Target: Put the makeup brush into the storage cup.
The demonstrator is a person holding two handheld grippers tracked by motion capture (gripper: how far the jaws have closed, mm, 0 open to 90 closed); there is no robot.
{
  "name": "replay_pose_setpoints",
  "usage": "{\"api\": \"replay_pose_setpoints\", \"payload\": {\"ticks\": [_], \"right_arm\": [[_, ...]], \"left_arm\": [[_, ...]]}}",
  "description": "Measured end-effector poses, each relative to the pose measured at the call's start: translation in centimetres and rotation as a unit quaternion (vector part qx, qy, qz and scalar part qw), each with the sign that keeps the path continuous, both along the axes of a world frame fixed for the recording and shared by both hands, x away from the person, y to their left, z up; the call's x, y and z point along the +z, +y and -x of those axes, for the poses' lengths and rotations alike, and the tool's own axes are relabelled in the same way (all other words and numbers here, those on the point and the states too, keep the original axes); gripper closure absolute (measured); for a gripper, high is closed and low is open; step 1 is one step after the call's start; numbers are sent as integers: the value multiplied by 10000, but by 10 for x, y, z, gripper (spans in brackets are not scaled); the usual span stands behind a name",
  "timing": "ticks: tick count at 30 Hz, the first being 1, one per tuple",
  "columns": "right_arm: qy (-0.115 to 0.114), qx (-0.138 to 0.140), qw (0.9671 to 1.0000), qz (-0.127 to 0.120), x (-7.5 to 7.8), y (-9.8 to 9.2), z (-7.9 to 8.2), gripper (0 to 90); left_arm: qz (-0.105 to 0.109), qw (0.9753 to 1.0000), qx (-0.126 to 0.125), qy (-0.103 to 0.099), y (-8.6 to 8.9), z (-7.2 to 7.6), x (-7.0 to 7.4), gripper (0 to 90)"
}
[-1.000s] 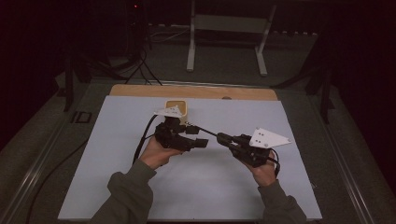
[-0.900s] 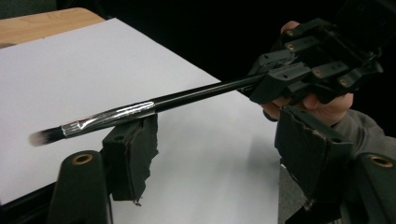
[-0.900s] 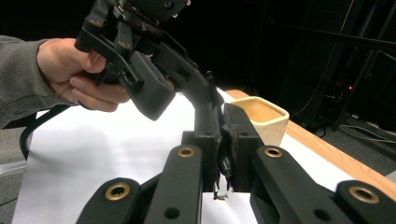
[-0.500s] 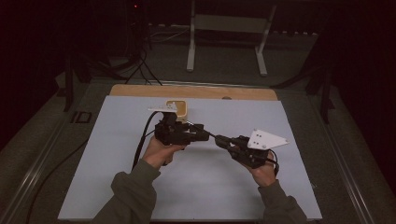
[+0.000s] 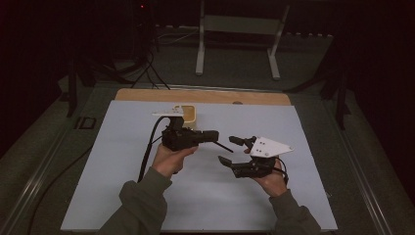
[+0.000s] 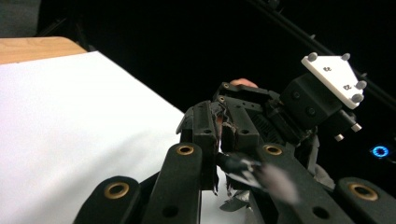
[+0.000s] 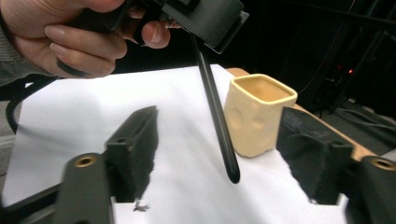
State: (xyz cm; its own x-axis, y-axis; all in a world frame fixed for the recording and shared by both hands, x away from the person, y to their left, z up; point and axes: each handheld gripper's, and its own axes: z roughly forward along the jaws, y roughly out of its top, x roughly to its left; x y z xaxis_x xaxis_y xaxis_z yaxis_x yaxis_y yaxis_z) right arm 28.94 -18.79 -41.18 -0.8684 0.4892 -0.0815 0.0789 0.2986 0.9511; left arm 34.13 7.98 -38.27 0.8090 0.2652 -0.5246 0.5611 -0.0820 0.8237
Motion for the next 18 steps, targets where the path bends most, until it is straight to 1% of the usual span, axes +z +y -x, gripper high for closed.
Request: {"api": "replay_pose_setpoints", "payload": {"ticks": [2,5,12,13,16,18], "right_arm": [[13,-24,10000,30,-1,0,-1,239],[63,-54,10000,49,-2,1,-2,202],[167,-84,9998,72,-4,0,-4,150],[203,-96,9997,78,-5,0,-4,148],[217,-79,9997,75,-6,0,-4,143],[224,-63,9997,85,-6,0,-5,142]], "left_arm": [[-68,10000,32,-16,0,0,1,855],[-161,9998,91,-36,1,0,1,855],[-324,9992,208,-123,3,0,3,856],[-347,9991,224,-135,3,0,3,856],[-390,9988,257,-171,3,1,3,856],[-385,9988,257,-162,4,1,3,856]]}}
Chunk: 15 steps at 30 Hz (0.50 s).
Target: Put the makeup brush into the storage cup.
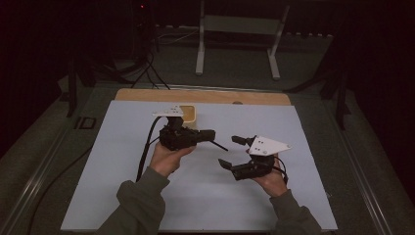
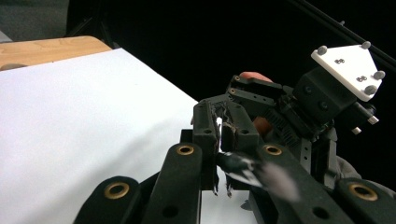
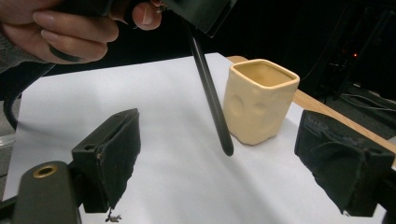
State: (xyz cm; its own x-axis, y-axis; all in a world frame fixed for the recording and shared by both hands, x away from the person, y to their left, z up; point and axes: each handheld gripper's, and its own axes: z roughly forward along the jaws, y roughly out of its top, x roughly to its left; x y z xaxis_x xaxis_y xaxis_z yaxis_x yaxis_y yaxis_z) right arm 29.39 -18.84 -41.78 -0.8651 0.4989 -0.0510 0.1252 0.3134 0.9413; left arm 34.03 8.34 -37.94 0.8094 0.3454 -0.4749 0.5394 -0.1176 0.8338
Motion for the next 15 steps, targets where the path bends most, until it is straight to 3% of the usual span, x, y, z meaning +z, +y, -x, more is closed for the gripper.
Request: {"api": "replay_pose_setpoints", "payload": {"ticks": [15], "right_arm": [[144,-11,9999,57,-6,0,-1,123]], "left_arm": [[-215,9996,162,-85,5,-1,2,856]]}}
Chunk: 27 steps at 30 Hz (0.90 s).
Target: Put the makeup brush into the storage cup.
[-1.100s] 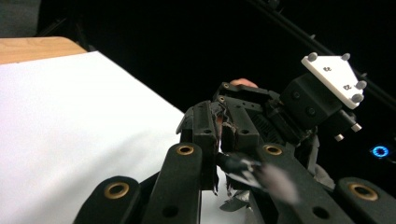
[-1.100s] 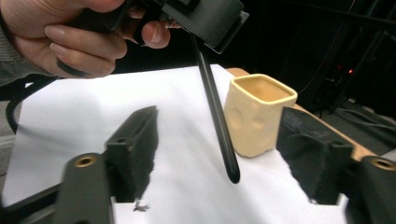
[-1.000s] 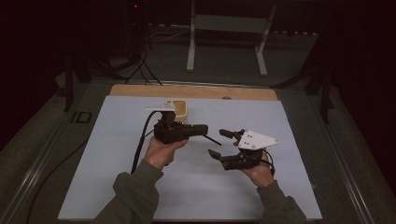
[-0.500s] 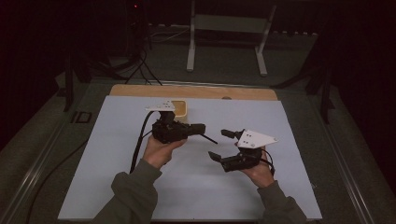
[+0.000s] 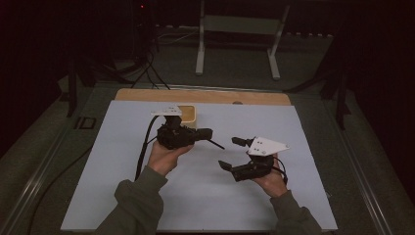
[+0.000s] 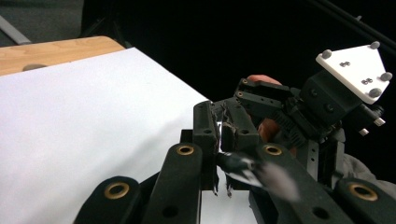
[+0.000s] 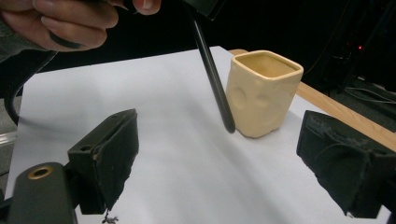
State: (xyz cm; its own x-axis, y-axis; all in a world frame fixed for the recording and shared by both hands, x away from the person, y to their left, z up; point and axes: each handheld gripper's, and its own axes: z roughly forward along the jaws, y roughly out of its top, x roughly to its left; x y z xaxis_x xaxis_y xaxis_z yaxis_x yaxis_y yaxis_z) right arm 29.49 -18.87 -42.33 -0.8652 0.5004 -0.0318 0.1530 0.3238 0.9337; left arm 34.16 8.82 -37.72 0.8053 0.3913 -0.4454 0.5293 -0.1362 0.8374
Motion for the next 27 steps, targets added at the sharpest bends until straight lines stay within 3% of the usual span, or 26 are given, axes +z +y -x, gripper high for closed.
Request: {"api": "replay_pose_setpoints", "payload": {"ticks": [20,27], "right_arm": [[118,73,9998,111,-3,0,1,109],[150,69,9998,133,-6,-1,2,107]], "left_arm": [[-201,9996,193,-68,8,-5,4,856],[-368,9989,277,-118,13,-7,7,856]]}}
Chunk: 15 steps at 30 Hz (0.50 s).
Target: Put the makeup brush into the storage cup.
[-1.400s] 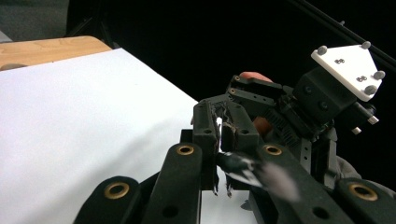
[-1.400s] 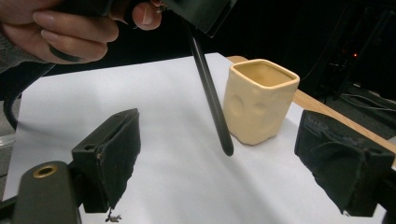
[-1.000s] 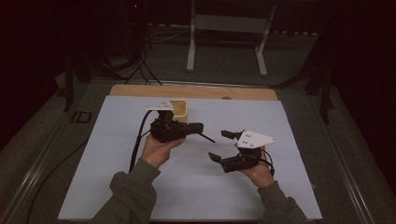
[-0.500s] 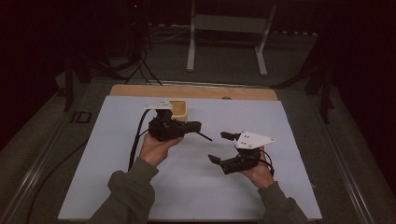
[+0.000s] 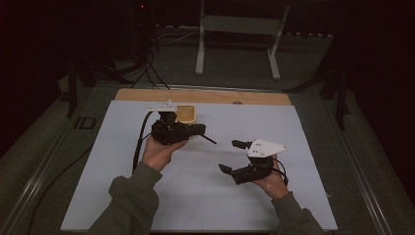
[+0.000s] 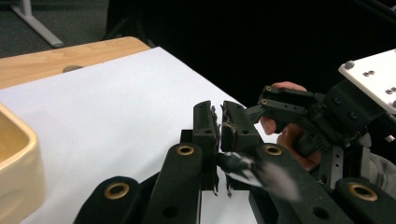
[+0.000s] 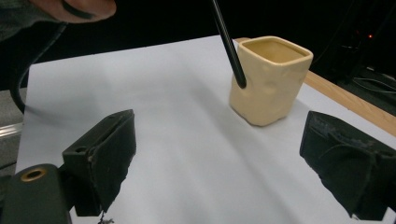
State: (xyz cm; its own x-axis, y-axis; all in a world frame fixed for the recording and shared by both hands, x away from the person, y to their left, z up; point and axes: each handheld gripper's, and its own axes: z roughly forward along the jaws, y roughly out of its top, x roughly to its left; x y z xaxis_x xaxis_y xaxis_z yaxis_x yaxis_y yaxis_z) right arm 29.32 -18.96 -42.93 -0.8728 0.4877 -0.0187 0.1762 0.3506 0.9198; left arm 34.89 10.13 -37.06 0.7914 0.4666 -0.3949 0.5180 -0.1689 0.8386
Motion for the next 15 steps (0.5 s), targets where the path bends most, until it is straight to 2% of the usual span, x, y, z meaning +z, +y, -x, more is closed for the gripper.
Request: {"api": "replay_pose_setpoints", "payload": {"ticks": [11,15], "right_arm": [[30,-55,10000,25,-4,-4,1,104],[24,-66,10000,29,-5,-5,2,103]], "left_arm": [[-283,9995,126,-64,2,-4,1,856],[-315,9993,168,-90,4,-5,2,856]]}}
